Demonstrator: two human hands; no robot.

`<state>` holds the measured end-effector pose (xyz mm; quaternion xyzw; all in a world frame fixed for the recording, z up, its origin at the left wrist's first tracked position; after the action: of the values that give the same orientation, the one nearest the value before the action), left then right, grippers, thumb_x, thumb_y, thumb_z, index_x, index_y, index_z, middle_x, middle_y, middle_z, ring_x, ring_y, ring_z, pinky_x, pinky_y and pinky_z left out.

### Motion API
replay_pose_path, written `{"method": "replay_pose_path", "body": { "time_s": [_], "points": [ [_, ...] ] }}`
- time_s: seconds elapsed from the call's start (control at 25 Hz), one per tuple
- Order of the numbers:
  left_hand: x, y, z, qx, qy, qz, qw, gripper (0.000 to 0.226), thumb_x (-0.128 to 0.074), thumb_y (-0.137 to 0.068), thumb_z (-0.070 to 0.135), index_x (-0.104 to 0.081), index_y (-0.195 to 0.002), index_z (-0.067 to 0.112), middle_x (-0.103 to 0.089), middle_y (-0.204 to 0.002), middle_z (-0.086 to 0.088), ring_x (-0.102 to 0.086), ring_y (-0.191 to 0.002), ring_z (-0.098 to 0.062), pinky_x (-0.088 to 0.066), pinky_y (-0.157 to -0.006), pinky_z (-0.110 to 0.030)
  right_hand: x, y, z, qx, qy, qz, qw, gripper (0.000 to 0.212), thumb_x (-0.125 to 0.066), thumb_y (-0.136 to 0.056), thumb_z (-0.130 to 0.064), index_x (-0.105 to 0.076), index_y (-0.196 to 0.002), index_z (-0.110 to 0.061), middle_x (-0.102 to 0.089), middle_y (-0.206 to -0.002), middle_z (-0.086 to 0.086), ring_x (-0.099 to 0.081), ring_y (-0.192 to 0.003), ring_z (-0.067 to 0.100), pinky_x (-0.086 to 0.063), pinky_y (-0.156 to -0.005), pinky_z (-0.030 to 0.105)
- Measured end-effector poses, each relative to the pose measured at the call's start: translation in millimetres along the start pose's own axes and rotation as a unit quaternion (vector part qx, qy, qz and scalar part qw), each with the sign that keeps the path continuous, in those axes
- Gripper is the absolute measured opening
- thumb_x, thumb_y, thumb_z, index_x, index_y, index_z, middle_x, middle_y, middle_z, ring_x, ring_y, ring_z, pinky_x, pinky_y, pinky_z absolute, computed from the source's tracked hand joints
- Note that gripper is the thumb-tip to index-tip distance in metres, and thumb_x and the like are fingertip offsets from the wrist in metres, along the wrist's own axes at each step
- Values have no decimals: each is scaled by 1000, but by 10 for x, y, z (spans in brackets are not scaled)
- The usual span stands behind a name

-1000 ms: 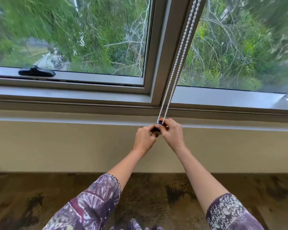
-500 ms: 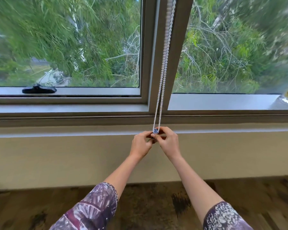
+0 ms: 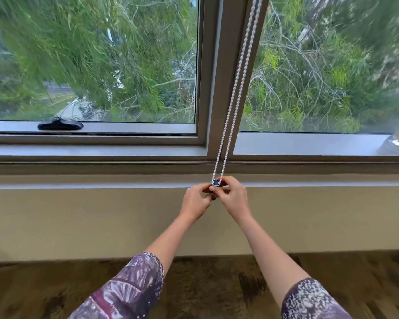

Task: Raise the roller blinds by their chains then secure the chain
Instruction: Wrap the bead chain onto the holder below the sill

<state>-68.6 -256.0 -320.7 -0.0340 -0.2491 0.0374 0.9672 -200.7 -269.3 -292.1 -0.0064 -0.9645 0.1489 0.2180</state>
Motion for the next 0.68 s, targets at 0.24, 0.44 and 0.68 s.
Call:
{"method": "replay_pose_path", "body": {
  "time_s": [0.24,0.44,0.68],
  "points": [
    [-26,58,4,1,-60,9,998,35,-64,-81,26,-66,-113,41,-73,-108,14,-66,-105,-8,-52,-87,-27,-24,88,142,-25,-9,-13,1000,24,-78,-74,-20,-69,-96,-17,-71,-90,-3,-66,-86,6,-55,-76,26],
    [-14,204,-165,49,-108,18,993,36,-64,-83,28,-67,-119,28,-71,-118,7,-63,-114,-14,-50,-94,-28,-105,270,416,-113,77,-61,989,46,-73,-74,-49,-69,-97,-10,-70,-90,3,-64,-86,19,-48,-76,30],
    [110,389,-248,54,-151,12,987,40,-59,-86,26,-61,-126,23,-65,-129,4,-56,-123,-17,-42,-106,-34,-363,510,511,-202,154,-158,954,70,-46,-78,-75,-56,-57,-9,-62,-60,8,-60,-70,32,-41,-57,33]
  ]
}}
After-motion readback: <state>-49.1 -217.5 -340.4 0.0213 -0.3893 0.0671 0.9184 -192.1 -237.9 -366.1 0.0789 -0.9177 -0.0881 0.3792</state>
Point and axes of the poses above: each hand's wrist, its own y-axis away from the middle knuckle, its own x-axis out of the back of the hand, z = x × y, the point moved 9 cm from there along -y, towards the middle knuckle
